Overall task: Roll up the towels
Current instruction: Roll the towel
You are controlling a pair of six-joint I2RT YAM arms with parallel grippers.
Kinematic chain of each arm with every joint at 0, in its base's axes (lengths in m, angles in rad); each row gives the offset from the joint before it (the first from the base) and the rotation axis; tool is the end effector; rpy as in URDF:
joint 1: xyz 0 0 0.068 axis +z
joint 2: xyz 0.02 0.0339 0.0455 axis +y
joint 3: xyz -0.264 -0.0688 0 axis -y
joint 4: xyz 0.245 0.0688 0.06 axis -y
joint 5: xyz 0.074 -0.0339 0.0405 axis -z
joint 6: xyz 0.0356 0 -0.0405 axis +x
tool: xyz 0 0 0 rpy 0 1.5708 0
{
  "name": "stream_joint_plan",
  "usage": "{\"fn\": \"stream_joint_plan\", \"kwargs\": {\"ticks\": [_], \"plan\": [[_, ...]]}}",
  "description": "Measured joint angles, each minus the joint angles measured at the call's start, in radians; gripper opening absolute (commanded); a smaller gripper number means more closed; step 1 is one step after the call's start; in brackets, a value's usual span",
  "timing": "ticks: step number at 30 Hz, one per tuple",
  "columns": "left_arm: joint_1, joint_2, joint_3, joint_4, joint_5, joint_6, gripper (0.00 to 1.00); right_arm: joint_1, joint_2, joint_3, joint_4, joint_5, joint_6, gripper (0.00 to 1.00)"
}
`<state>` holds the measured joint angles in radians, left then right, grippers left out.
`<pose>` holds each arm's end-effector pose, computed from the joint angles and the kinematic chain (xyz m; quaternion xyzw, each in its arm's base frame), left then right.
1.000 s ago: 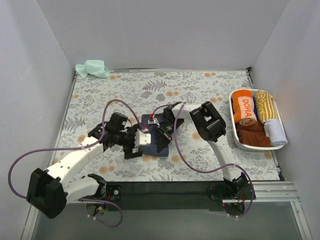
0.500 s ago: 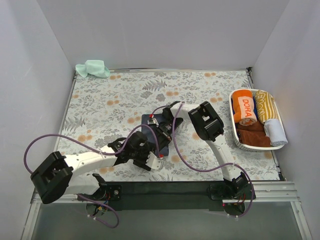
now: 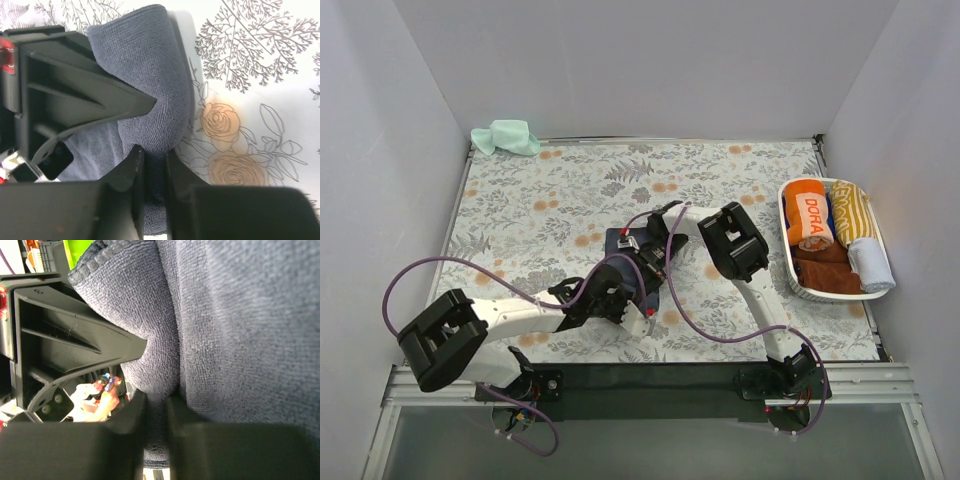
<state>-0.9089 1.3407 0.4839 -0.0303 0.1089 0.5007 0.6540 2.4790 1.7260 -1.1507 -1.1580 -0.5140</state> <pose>0.1412 -0.1875 0.1399 0.6234 0.7048 -0.1181 0.3174 0.3128 0.2808 0.0687 0.3795 -0.7386 -0.5286 0.1761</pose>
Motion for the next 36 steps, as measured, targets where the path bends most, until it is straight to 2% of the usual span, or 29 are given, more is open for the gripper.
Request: {"fn": "stream_joint_plan", "kwargs": {"ticks": [4,9,14,18,24,29,32,33,36], "plan": [[0.007,0.049,0.083,-0.089,0.019,-0.019,0.0,-0.016,-0.008,0.0,-0.008,0.018,0.019,0.43],[0.056,0.11,0.194,-0.227,0.128,-0.053,0.0,-0.049,-0.087,0.014,-0.024,0.145,0.038,0.55],[0.112,0.196,0.33,-0.394,0.232,-0.081,0.0,-0.16,-0.183,0.042,0.031,0.348,0.028,0.57],[0.198,0.312,0.476,-0.562,0.384,-0.097,0.0,-0.269,-0.261,0.039,0.082,0.449,0.018,0.56],[0.352,0.544,0.688,-0.813,0.65,-0.051,0.0,-0.352,-0.439,-0.074,0.13,0.478,-0.034,0.46],[0.457,0.763,0.878,-1.058,0.866,0.006,0.0,-0.359,-0.596,-0.195,0.156,0.48,-0.098,0.43],[0.498,0.873,0.966,-1.191,0.961,0.027,0.01,-0.344,-0.688,-0.278,0.217,0.48,-0.105,0.48],[0.506,0.903,0.991,-1.233,0.98,0.034,0.01,-0.326,-0.719,-0.313,0.253,0.484,-0.103,0.54],[0.516,0.974,1.052,-1.334,1.01,0.045,0.02,-0.248,-0.794,-0.407,0.362,0.528,-0.09,0.6]]}}
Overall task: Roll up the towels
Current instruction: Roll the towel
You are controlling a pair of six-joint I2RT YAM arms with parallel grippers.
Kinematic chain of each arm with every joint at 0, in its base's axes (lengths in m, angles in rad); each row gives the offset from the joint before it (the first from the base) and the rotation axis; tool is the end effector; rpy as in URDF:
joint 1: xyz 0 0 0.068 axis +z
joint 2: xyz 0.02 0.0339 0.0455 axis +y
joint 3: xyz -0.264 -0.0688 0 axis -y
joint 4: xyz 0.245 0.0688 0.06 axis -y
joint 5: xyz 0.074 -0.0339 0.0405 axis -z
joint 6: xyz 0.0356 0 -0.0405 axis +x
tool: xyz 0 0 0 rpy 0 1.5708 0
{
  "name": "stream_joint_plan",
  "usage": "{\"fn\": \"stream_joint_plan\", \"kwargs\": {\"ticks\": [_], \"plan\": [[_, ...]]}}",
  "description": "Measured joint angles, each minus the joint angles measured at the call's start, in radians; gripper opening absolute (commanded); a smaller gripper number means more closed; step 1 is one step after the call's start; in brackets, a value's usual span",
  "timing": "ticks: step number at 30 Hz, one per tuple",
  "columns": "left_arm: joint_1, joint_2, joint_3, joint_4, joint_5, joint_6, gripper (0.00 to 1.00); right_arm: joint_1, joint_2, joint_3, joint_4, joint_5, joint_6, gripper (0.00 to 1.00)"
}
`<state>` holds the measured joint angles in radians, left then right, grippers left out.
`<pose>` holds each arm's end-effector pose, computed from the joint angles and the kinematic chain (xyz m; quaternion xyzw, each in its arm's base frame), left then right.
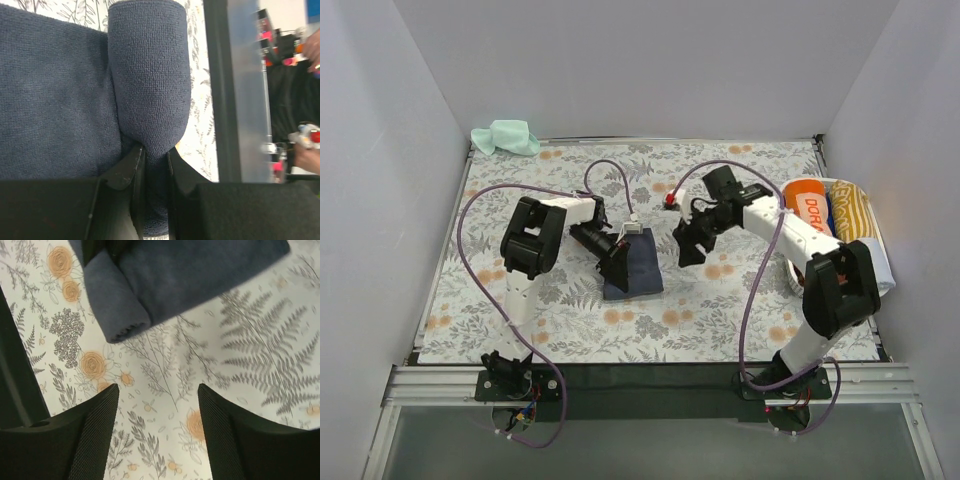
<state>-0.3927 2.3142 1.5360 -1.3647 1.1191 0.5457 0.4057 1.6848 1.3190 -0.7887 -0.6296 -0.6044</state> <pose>0.3266 -0.1700 0.1033 -0.2341 -0.7929 0.5260 0.1995 0.3058 0.1542 0.2502 -0.5061 0.7832 0.2820 0.2256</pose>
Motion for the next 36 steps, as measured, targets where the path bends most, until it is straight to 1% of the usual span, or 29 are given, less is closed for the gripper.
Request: {"fn": "stream_joint_plan", "kwargs": {"ticks": [2,3,8,11,17,19,20,21,23,24,25,26,29,31,32,33,36], "plan": [[0.002,0.026,0.02,-0.043,0.006,0.007,0.04,0.077,-0.037,-0.053,0.073,0.041,0.005,0.67],[0.002,0.035,0.026,-0.061,0.007,0.011,0.04,0.138,-0.058,-0.085,0.126,0.072,0.005,0.7],[0.002,0.068,0.029,-0.132,0.007,0.026,0.04,0.364,-0.097,-0.189,0.31,0.186,-0.022,0.7],[0.003,0.082,0.029,-0.162,0.007,0.027,0.05,0.436,-0.088,-0.227,0.381,0.236,-0.047,0.68],[0.003,0.095,0.03,-0.191,0.003,0.027,0.09,0.491,-0.012,-0.237,0.461,0.278,-0.083,0.57],[0.003,0.097,0.03,-0.195,0.001,0.026,0.11,0.505,0.018,-0.237,0.476,0.28,-0.09,0.48],[0.004,0.097,0.03,-0.196,0.0,0.026,0.12,0.509,0.034,-0.238,0.48,0.278,-0.09,0.42],[0.005,0.097,0.03,-0.197,0.0,0.026,0.13,0.513,0.048,-0.238,0.481,0.277,-0.092,0.31],[0.008,0.097,0.03,-0.198,-0.003,0.026,0.19,0.518,0.065,-0.238,0.487,0.274,-0.096,0.18],[0.011,0.097,0.03,-0.198,-0.003,0.025,0.22,0.518,0.067,-0.238,0.49,0.27,-0.095,0.04],[0.012,0.097,0.03,-0.198,-0.002,0.024,0.31,0.517,0.067,-0.238,0.493,0.264,-0.096,0.01],[0.015,0.095,0.03,-0.197,-0.001,0.025,0.35,0.515,0.067,-0.238,0.491,0.26,-0.09,0.01],[0.034,0.065,0.009,-0.175,-0.001,0.026,0.44,0.511,0.068,-0.237,0.483,0.238,-0.088,0.01],[0.062,0.019,-0.024,-0.127,-0.012,0.023,0.46,0.511,0.07,-0.234,0.479,0.219,-0.088,0.01],[0.082,-0.008,-0.039,-0.102,-0.017,0.018,0.5,0.511,0.073,-0.23,0.474,0.207,-0.087,0.01],[0.109,-0.037,-0.051,-0.08,-0.024,0.015,0.57,0.511,0.079,-0.223,0.468,0.199,-0.082,0.01],[0.213,-0.122,-0.057,-0.015,-0.039,0.006,0.59,0.503,0.111,-0.184,0.409,0.152,-0.061,0.01]]}}
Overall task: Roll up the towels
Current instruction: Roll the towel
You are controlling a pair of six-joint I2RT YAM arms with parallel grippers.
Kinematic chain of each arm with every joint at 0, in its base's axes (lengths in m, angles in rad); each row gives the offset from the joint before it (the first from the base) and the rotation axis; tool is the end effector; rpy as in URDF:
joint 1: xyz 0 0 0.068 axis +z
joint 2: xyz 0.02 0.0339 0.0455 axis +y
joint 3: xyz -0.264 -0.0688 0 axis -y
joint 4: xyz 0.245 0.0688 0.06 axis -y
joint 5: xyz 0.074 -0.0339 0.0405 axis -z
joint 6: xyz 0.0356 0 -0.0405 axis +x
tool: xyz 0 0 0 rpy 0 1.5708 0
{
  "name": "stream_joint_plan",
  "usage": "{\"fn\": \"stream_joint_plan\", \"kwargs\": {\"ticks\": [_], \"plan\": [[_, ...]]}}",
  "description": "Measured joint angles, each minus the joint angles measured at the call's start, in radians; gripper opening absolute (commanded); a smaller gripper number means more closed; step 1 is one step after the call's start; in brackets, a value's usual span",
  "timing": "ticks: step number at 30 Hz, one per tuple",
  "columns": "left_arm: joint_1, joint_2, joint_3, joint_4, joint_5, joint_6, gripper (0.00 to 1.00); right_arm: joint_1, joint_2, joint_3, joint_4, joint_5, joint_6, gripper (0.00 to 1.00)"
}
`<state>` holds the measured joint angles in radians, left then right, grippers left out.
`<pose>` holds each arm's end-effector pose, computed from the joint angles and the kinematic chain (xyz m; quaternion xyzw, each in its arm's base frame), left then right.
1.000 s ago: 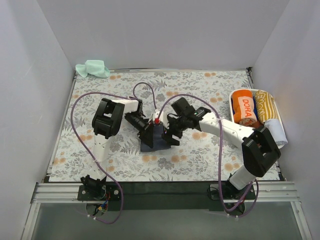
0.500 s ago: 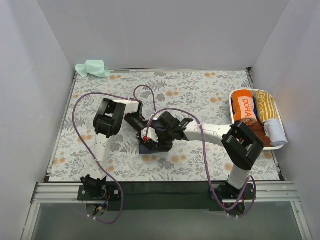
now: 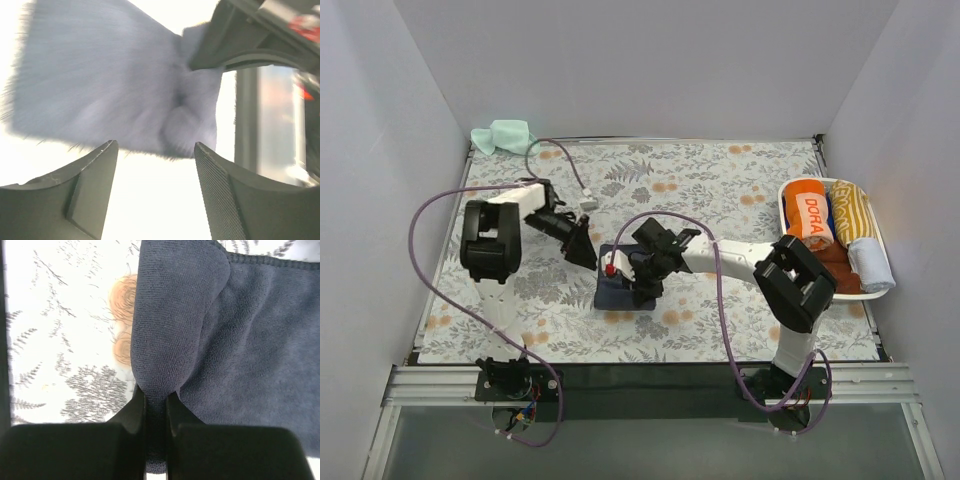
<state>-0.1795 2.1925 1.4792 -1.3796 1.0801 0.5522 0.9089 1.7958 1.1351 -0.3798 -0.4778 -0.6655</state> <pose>0.3417 -0.0939 0.1345 -0.1725 -0.8213 0.5292 0.1255 0.2099 0.2961 0.1768 -0.7080 0.6179 0.2576 0.2250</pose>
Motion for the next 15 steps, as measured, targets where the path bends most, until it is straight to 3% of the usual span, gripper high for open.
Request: {"fn": "stream_joint_plan", "kwargs": {"ticks": [5,7,12,15], "plan": [[0.192,-0.179,-0.017,0.114,0.0,-0.039,0.61,-0.045,0.094,0.099,-0.1,-0.13,0.068,0.01],[0.229,-0.282,-0.068,0.175,-0.013,-0.059,0.68,-0.069,0.133,0.134,-0.132,-0.187,0.09,0.01],[0.221,-0.639,-0.323,0.346,-0.07,-0.086,0.72,-0.134,0.267,0.244,-0.246,-0.363,0.135,0.01],[0.151,-0.831,-0.474,0.424,-0.115,-0.089,0.72,-0.168,0.361,0.325,-0.334,-0.466,0.155,0.01]]}}
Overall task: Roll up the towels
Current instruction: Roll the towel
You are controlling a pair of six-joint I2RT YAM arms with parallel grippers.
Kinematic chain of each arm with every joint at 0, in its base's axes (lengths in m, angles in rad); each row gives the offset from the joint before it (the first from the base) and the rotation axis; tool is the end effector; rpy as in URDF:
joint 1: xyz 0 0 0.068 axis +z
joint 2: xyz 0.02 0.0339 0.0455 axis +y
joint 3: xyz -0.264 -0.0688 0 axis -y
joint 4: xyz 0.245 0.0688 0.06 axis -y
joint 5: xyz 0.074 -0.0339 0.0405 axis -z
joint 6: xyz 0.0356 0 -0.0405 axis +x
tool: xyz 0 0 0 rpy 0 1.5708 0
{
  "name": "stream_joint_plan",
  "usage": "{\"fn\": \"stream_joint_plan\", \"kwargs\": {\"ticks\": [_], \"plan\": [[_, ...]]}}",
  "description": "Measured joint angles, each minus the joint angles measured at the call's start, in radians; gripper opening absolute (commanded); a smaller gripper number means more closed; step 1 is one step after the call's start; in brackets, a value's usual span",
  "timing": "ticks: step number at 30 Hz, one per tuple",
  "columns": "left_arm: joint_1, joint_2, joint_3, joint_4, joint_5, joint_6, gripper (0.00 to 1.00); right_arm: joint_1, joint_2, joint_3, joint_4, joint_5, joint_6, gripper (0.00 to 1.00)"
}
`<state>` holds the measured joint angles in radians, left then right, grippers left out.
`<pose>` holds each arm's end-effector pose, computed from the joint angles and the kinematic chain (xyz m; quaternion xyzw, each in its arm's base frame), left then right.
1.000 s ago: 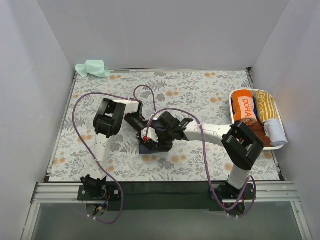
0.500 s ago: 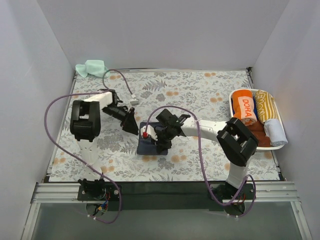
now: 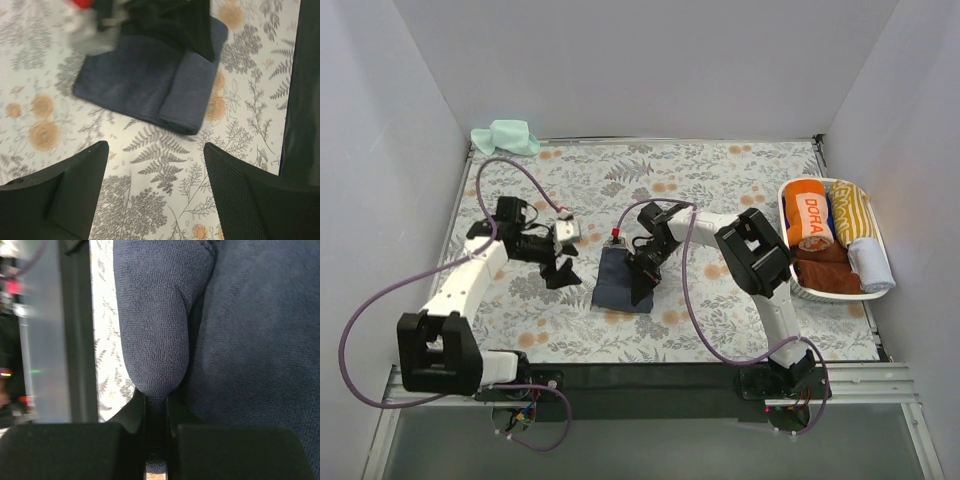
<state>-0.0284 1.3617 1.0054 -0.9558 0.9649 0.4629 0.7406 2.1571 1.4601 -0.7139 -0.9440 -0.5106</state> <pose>0.2389 -0.0361 0.2514 0.2717 0.8375 -0.4246 0.2107 0.2813 0.2963 0.1285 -0.5493 0.6984 0.4584 0.0187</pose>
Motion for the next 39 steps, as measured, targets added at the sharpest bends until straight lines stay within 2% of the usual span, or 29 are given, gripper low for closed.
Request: {"fn": "stream_joint_plan", "kwargs": {"ticks": [1,5,9,18,22,25,26,29,30,33,35,38,39], "plan": [[-0.029,-0.037,-0.037,0.023,-0.017,0.0,0.72,-0.007,0.021,0.016,-0.019,-0.021,0.006,0.01],[-0.282,-0.221,-0.246,0.143,-0.15,-0.01,0.72,-0.036,0.105,0.071,-0.1,-0.117,0.027,0.01],[-0.49,-0.343,-0.372,0.247,-0.307,-0.019,0.72,-0.055,0.163,0.095,-0.16,-0.19,0.037,0.01],[-0.73,-0.329,-0.425,0.49,-0.537,-0.006,0.69,-0.065,0.237,0.112,-0.288,-0.261,0.032,0.05],[-0.793,-0.269,-0.437,0.561,-0.571,0.007,0.62,-0.065,0.251,0.132,-0.319,-0.261,0.025,0.06],[-0.813,-0.211,-0.447,0.602,-0.594,0.012,0.52,-0.065,0.255,0.138,-0.333,-0.26,0.016,0.08],[-0.816,-0.189,-0.452,0.617,-0.602,0.012,0.43,-0.065,0.255,0.139,-0.335,-0.26,0.013,0.09],[-0.819,-0.119,-0.456,0.665,-0.636,0.004,0.26,-0.065,0.255,0.14,-0.34,-0.257,0.01,0.21],[-0.819,-0.106,-0.454,0.678,-0.64,0.0,0.19,-0.066,0.255,0.141,-0.341,-0.257,0.011,0.27],[-0.819,-0.102,-0.45,0.682,-0.647,-0.026,0.1,-0.067,0.247,0.14,-0.344,-0.252,0.01,0.39],[-0.819,-0.099,-0.44,0.665,-0.644,-0.042,0.07,-0.072,0.228,0.133,-0.342,-0.232,0.011,0.43],[-0.819,-0.084,-0.413,0.622,-0.626,-0.063,0.05,-0.079,0.187,0.133,-0.347,-0.18,0.02,0.59],[-0.818,-0.078,-0.402,0.608,-0.62,-0.071,0.04,-0.087,0.172,0.133,-0.35,-0.164,0.024,0.61]]}}
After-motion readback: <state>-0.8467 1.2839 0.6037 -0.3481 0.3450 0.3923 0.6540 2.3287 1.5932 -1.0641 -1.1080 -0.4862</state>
